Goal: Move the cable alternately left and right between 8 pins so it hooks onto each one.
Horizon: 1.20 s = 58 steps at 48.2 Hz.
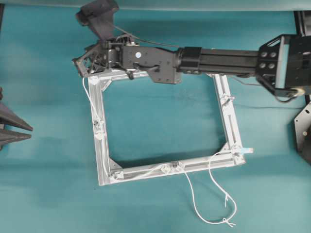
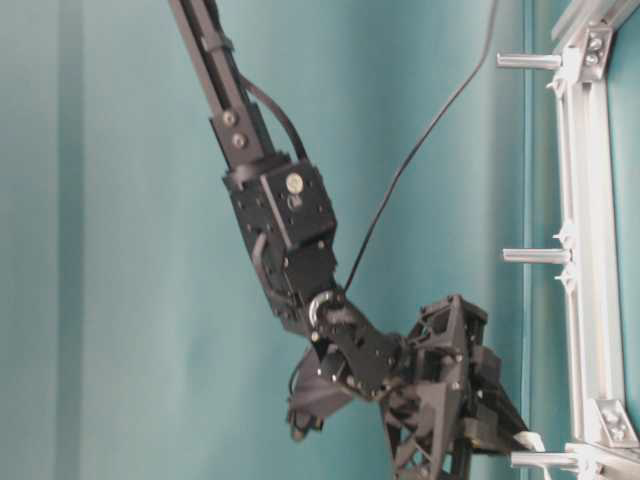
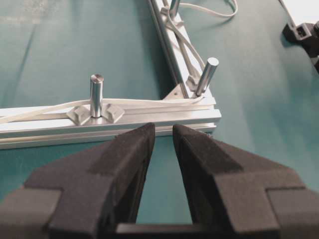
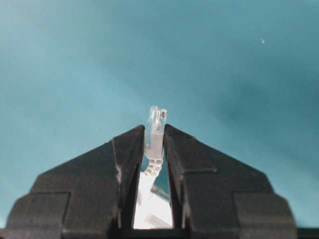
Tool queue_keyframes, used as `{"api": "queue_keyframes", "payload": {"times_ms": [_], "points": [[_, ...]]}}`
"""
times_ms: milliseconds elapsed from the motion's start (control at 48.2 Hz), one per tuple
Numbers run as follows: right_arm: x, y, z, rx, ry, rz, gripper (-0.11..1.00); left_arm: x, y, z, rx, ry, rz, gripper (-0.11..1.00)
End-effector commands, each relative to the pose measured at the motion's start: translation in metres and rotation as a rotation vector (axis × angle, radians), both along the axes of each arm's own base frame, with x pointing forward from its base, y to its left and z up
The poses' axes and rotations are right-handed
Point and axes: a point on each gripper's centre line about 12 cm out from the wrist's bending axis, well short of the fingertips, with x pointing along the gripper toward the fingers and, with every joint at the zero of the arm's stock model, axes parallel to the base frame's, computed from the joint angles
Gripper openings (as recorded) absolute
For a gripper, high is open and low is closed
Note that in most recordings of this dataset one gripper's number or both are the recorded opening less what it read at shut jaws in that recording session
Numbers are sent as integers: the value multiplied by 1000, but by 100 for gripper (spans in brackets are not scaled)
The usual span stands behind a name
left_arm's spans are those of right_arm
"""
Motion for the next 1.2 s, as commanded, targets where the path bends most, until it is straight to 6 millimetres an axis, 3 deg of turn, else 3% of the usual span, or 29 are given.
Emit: {"api": "queue_keyframes", "payload": {"times_ms": [0, 353, 1183], "points": [[-6, 6, 39, -4, -75, -2, 15, 1, 0, 4, 7, -10, -2, 36], [-38, 38, 32, 60, -81, 11, 15, 1, 0, 5, 6, -12, -1, 36], [-89, 101, 27, 129, -48, 80, 15, 1, 0, 4, 7, -10, -1, 36]]}}
